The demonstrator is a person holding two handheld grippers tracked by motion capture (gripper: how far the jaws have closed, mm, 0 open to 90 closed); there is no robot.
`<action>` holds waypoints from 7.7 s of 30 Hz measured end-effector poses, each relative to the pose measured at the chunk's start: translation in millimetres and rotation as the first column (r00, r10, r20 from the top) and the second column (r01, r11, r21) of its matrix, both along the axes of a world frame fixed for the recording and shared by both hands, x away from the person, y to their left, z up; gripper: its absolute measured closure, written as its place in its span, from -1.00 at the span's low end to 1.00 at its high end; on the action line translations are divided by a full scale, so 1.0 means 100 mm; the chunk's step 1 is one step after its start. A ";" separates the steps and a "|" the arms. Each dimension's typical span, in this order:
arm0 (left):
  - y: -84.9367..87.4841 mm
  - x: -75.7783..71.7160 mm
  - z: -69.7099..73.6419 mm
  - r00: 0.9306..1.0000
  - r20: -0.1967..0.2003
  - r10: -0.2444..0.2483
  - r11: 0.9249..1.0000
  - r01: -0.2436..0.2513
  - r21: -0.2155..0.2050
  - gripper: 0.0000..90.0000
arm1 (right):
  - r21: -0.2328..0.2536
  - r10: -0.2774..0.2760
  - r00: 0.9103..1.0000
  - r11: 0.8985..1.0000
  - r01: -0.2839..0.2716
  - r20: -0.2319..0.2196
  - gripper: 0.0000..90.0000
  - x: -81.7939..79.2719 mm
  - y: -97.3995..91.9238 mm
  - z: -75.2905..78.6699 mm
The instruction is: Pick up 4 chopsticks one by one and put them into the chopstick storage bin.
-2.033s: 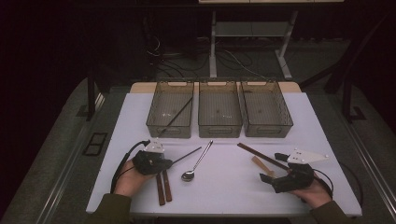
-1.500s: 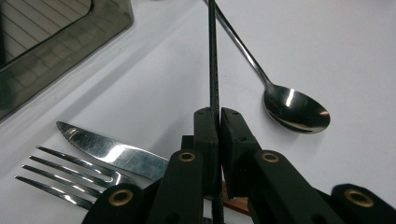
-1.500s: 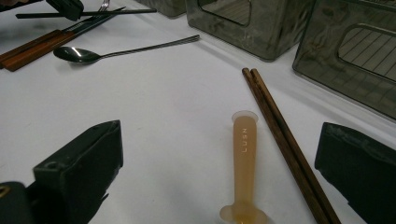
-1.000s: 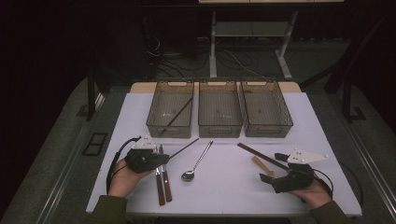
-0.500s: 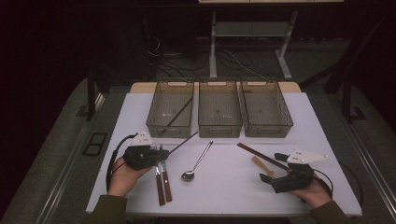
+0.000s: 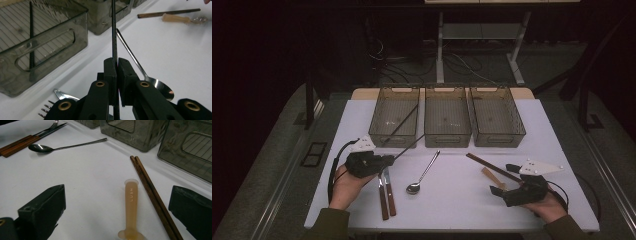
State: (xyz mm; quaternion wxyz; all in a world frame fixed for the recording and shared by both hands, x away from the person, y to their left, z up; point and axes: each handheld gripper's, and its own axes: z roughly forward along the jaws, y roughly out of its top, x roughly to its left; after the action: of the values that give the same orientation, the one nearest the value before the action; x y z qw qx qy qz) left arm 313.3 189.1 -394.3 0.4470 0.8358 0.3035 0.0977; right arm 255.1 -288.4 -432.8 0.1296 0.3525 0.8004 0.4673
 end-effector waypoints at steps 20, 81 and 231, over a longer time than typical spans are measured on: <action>-0.02 0.26 0.15 0.999 0.037 0.040 0.998 -0.038 -0.051 0.89 | 0.007 -0.008 1.000 1.000 0.008 0.000 -0.97 0.01 -0.02 0.00; -0.08 1.62 0.30 0.961 0.042 0.272 0.962 -0.271 -0.029 0.89 | 0.022 -0.003 1.000 1.000 0.003 0.001 -0.97 0.00 -0.03 0.01; -0.18 -0.38 -0.34 0.996 0.049 -0.070 0.996 0.072 -0.054 -1.00 | -0.161 0.017 0.994 0.986 -0.034 -0.107 -0.66 0.37 -0.33 0.25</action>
State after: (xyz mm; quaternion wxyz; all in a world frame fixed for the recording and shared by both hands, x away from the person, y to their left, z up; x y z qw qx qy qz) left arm 275.0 171.1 -428.6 0.4803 0.8307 0.2655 0.0932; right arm 292.4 -321.4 -407.4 0.1096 0.3546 0.8460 0.3828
